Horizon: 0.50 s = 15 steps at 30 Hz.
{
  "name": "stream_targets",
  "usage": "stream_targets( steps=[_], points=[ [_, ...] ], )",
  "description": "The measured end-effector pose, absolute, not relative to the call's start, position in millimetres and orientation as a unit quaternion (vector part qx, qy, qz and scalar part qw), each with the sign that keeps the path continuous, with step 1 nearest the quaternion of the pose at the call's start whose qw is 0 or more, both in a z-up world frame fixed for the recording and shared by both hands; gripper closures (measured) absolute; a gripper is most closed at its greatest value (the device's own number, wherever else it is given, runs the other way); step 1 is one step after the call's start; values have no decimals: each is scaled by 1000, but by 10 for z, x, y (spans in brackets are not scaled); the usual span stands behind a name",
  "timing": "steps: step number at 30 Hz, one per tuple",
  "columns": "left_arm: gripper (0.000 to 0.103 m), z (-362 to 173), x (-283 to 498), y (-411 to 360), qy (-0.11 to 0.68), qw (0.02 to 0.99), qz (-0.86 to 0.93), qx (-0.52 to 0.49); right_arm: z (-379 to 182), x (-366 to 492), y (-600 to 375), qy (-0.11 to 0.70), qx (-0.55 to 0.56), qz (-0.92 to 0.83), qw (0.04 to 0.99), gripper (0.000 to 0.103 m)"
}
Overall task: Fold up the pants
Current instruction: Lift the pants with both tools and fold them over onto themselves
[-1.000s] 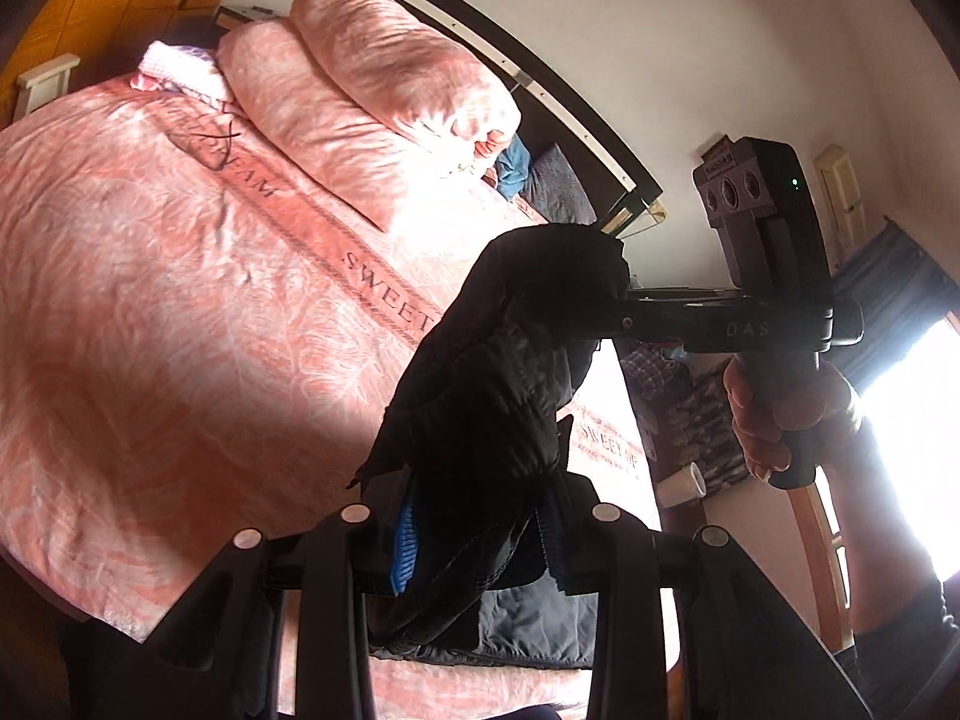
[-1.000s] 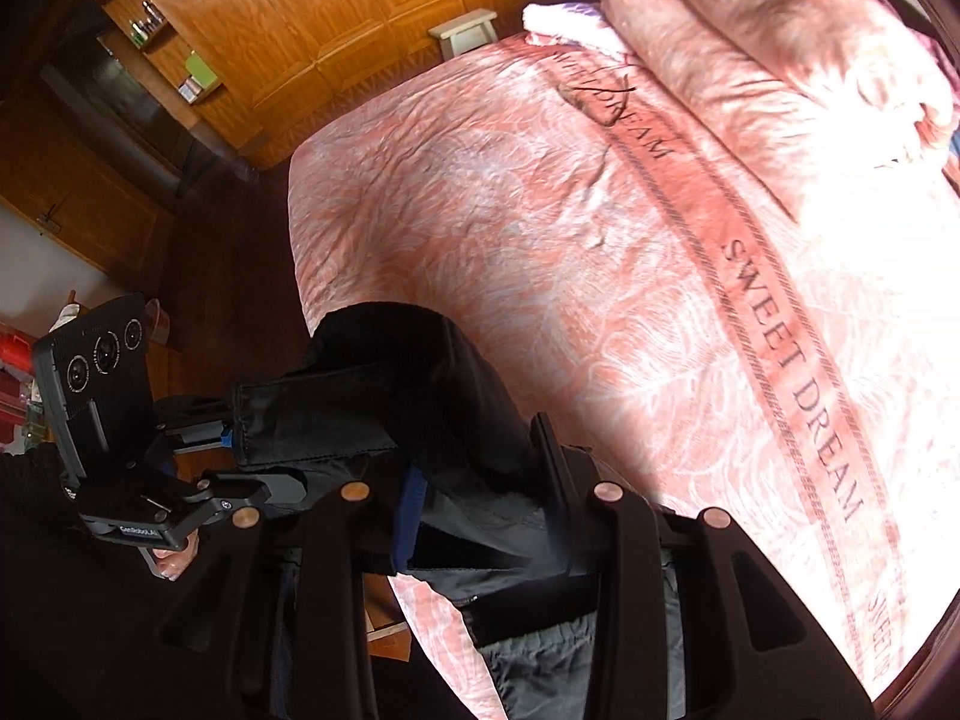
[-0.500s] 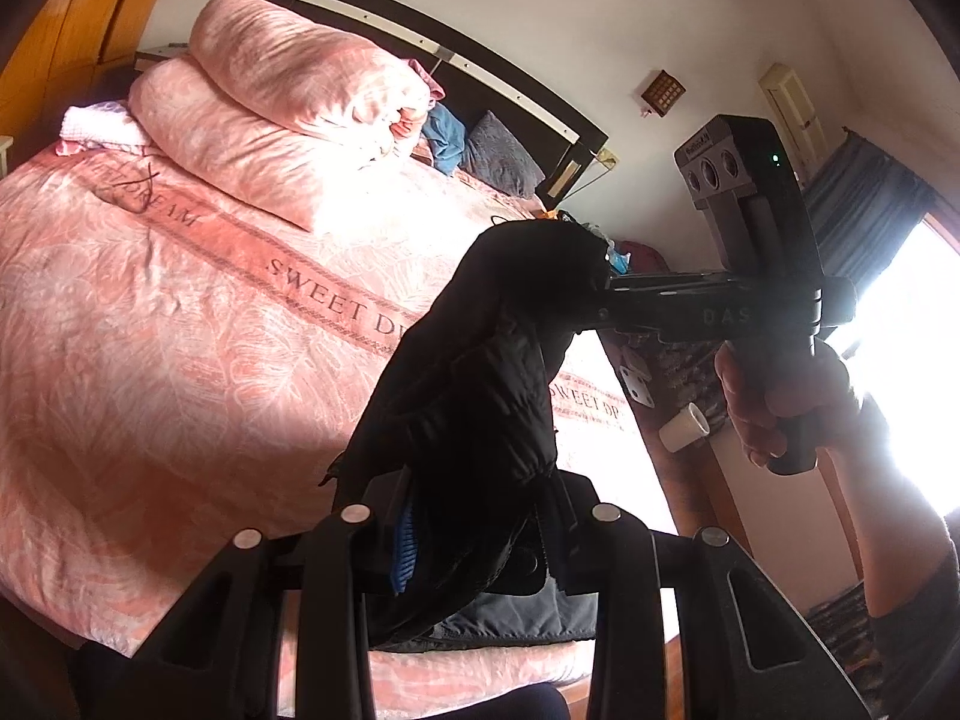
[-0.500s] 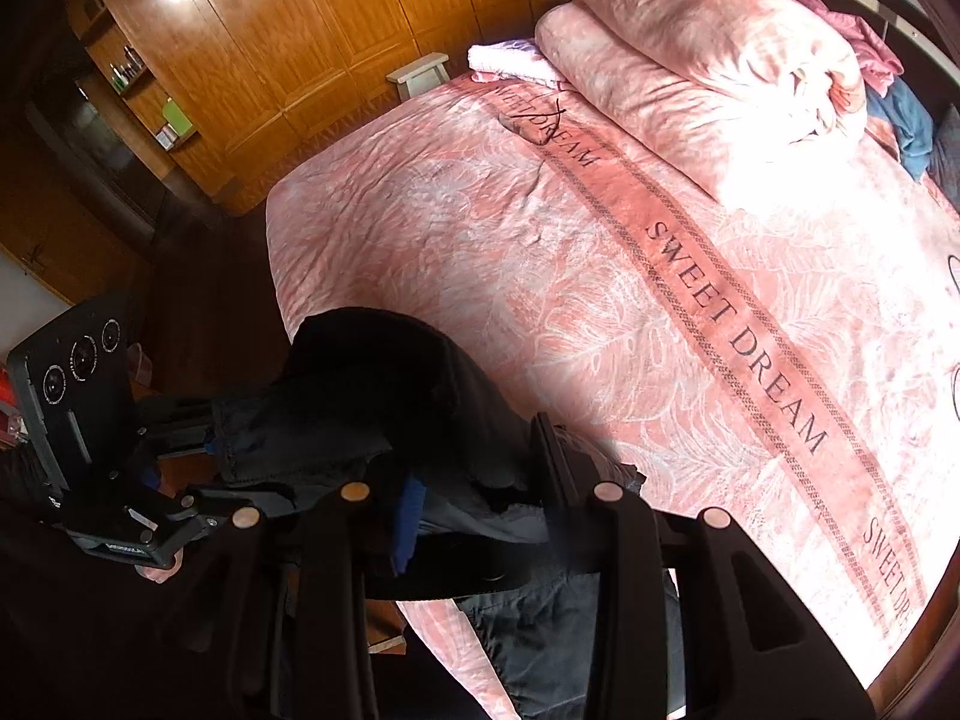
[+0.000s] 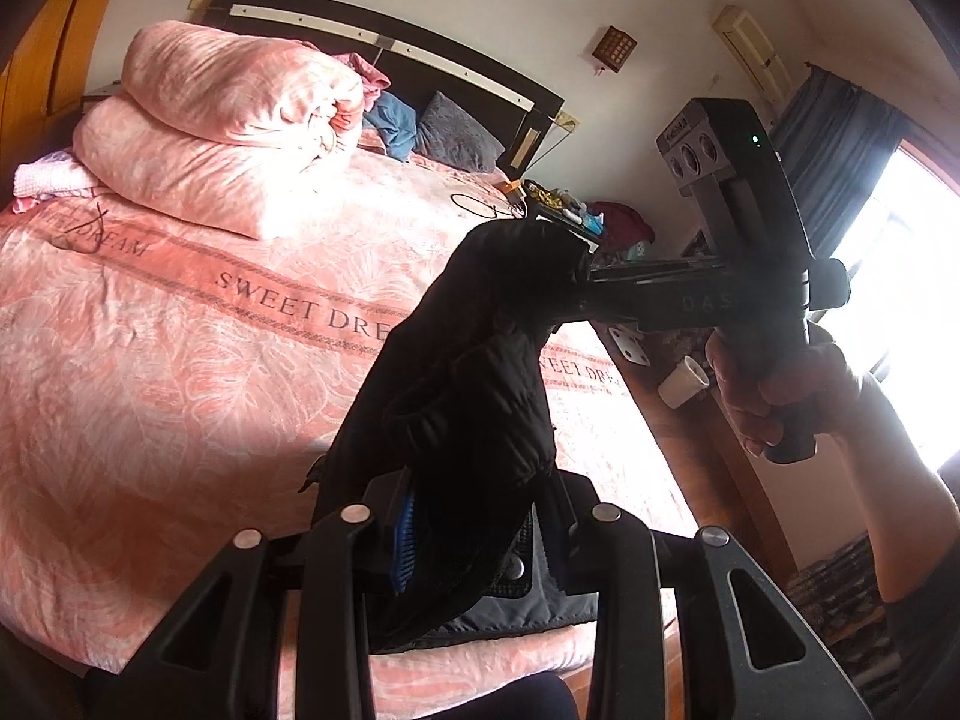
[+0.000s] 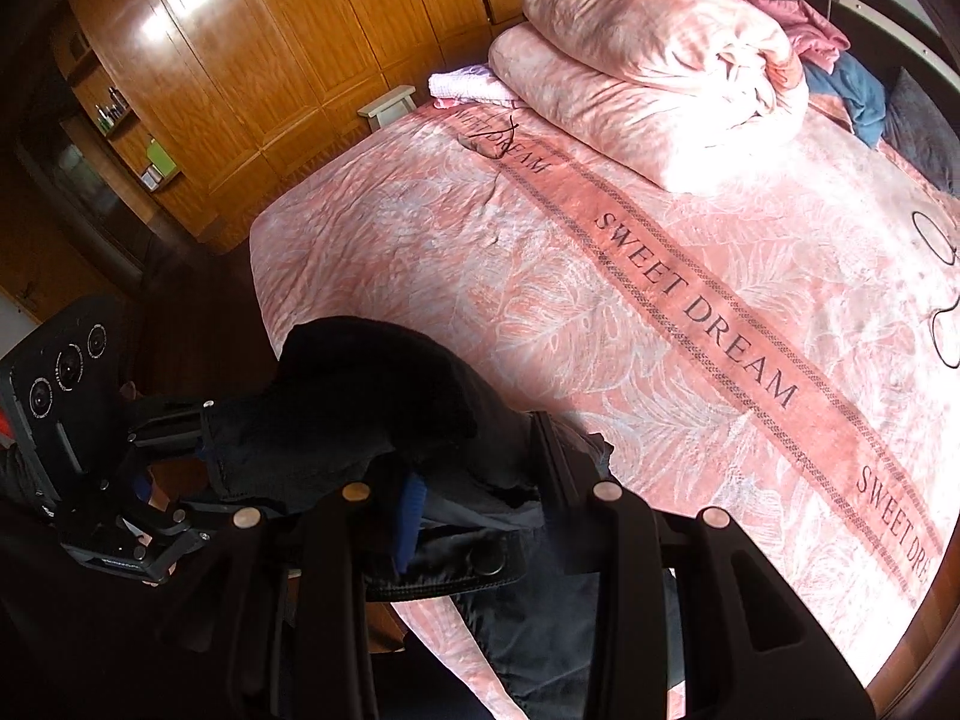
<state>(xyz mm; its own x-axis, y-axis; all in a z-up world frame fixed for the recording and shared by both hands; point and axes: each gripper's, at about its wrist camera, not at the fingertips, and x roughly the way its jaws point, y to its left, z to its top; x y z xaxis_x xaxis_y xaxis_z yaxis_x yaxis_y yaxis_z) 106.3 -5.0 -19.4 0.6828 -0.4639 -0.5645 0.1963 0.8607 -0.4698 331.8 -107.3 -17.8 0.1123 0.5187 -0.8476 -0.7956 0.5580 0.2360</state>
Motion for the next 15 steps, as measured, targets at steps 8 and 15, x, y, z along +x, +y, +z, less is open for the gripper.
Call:
stream_targets(
  steps=[8,15],
  points=[
    [70,-180,1076,-368,360,898,-199,-155,-224,3298,-1414,486,-125,443,743,71],
    [70,-207,1119,-646,367,895,-216,-131,-308,3305,-1727,485,-108,434,751,71]
  ],
)
